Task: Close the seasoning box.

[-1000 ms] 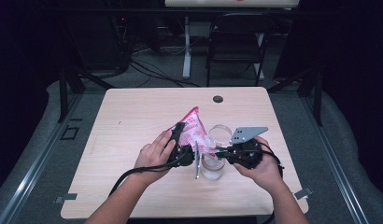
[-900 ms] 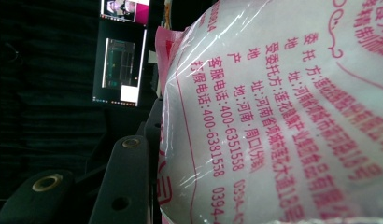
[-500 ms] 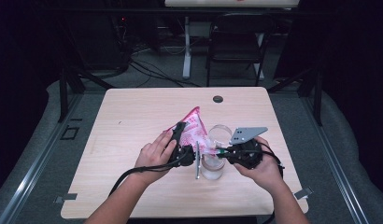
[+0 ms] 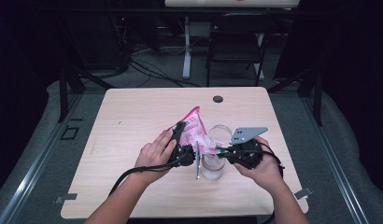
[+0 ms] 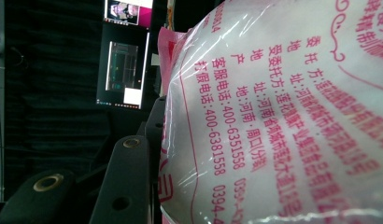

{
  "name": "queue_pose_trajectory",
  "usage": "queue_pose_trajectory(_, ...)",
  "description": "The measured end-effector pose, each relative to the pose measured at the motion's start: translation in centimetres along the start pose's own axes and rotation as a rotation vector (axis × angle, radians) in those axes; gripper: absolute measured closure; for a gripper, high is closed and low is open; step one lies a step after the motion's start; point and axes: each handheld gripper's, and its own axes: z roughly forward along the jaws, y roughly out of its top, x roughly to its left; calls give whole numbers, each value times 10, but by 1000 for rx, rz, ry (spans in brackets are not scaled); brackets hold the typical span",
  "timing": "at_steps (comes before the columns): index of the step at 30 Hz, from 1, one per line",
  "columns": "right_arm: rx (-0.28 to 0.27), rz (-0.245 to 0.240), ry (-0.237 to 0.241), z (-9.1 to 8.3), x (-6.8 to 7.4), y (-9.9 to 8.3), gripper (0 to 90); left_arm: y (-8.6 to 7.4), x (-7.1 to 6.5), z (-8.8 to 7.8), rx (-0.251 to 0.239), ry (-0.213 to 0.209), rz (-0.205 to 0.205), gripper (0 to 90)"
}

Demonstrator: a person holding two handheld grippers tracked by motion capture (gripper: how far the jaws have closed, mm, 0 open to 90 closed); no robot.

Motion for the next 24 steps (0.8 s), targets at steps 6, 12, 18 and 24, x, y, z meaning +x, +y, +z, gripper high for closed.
queue_pose_trajectory(6, 0, -1, 0, 0, 0, 0, 896, 0, 0, 0, 0, 1, 0, 615)
queue_pose_trajectory(12, -1, -1, 0, 0, 0, 0, 896, 0, 0, 0, -1, 0, 0, 615)
queue_pose_trajectory(18, -3, -2, -3, 0, 0, 0, 896, 0, 0, 0, -4, 3, -1, 616)
queue_pose_trajectory(24, -4, -3, -5, 0, 0, 0, 896, 0, 1, 0, -4, 4, -1, 616)
